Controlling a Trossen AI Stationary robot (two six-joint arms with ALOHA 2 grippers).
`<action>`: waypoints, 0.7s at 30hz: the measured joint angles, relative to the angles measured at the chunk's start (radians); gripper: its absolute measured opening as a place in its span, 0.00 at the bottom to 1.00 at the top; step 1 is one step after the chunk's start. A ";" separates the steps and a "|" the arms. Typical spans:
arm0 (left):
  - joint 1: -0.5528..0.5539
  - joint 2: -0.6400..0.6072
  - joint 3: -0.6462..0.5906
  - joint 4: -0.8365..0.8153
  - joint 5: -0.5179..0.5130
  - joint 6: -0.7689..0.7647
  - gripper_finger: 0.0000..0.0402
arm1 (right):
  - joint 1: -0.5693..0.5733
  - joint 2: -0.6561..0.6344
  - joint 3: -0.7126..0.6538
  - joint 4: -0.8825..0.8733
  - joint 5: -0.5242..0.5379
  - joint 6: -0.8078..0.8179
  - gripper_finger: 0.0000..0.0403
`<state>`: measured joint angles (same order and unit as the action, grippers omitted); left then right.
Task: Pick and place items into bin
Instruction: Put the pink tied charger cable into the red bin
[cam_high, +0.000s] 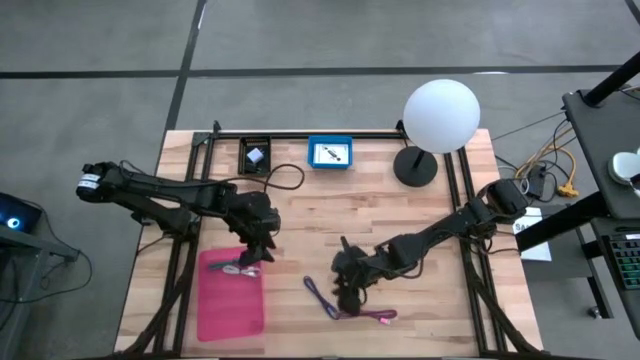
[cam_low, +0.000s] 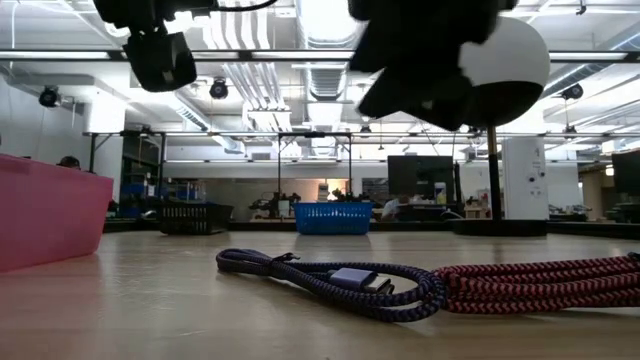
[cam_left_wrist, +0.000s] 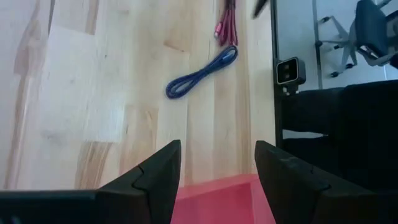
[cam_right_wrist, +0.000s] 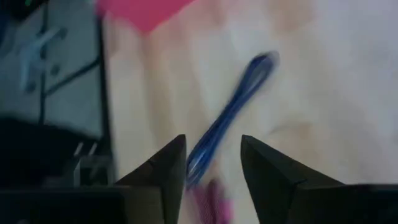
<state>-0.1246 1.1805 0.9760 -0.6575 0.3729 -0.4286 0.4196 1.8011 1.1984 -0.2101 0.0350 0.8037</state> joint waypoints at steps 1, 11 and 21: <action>0.000 0.000 0.000 -0.004 0.000 0.001 0.47 | 0.011 0.000 0.000 -0.008 -0.022 -0.019 0.37; 0.000 0.000 0.000 -0.004 -0.003 0.018 0.47 | 0.151 0.001 -0.004 -0.317 -0.044 -0.115 0.47; 0.000 0.000 0.000 -0.004 -0.003 0.020 0.47 | 0.211 0.001 -0.046 -0.331 -0.039 -0.108 0.45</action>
<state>-0.1246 1.1801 0.9756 -0.6613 0.3698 -0.4084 0.6304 1.8023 1.1526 -0.5407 -0.0043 0.6957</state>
